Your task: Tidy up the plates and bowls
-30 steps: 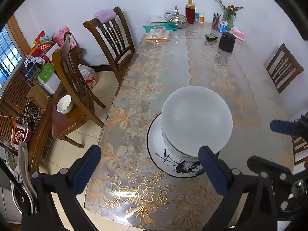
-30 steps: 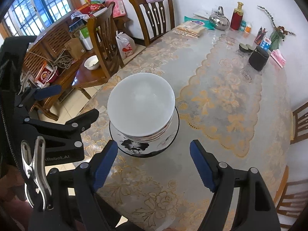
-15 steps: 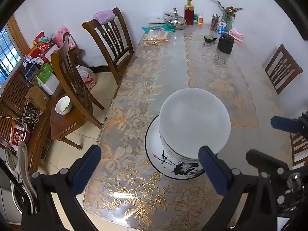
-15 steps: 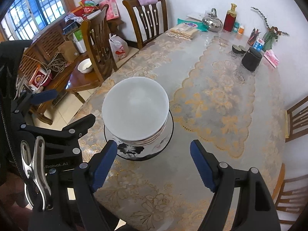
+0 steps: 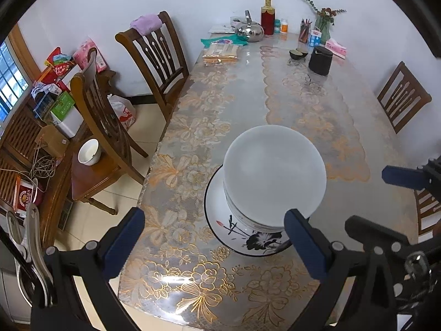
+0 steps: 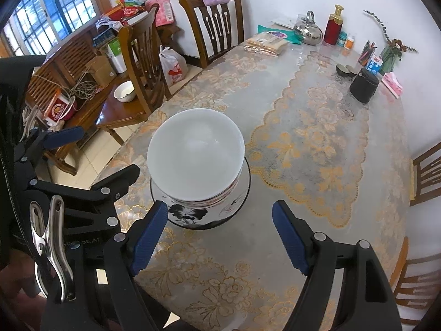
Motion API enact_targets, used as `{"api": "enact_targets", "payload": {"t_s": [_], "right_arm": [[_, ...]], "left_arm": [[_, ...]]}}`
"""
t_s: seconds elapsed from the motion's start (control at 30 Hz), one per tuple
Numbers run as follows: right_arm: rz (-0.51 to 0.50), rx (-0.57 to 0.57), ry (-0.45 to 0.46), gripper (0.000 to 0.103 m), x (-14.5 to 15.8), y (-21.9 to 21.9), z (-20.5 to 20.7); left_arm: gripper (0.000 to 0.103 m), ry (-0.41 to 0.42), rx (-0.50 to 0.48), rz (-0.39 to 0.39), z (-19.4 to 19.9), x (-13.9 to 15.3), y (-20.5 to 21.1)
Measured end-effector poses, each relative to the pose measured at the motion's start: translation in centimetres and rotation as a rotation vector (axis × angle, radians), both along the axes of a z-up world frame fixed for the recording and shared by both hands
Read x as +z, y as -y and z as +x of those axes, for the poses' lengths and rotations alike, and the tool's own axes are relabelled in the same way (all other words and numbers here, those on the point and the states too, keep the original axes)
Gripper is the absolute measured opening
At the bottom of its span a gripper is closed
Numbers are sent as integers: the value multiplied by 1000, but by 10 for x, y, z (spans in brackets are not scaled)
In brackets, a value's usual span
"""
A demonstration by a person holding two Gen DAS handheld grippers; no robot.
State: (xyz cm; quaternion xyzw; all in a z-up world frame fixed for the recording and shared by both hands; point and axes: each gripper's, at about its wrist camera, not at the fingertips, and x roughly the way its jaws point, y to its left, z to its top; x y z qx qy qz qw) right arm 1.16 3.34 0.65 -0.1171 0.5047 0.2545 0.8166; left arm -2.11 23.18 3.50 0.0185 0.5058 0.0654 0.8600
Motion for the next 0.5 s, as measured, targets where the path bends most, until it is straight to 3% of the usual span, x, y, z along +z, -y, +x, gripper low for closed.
{"api": "enact_targets", "payload": {"t_s": [0.5], "right_arm": [[13, 12, -17, 80, 1, 0, -2]], "left_arm": [[103, -25, 15, 18, -1, -4, -2]]}}
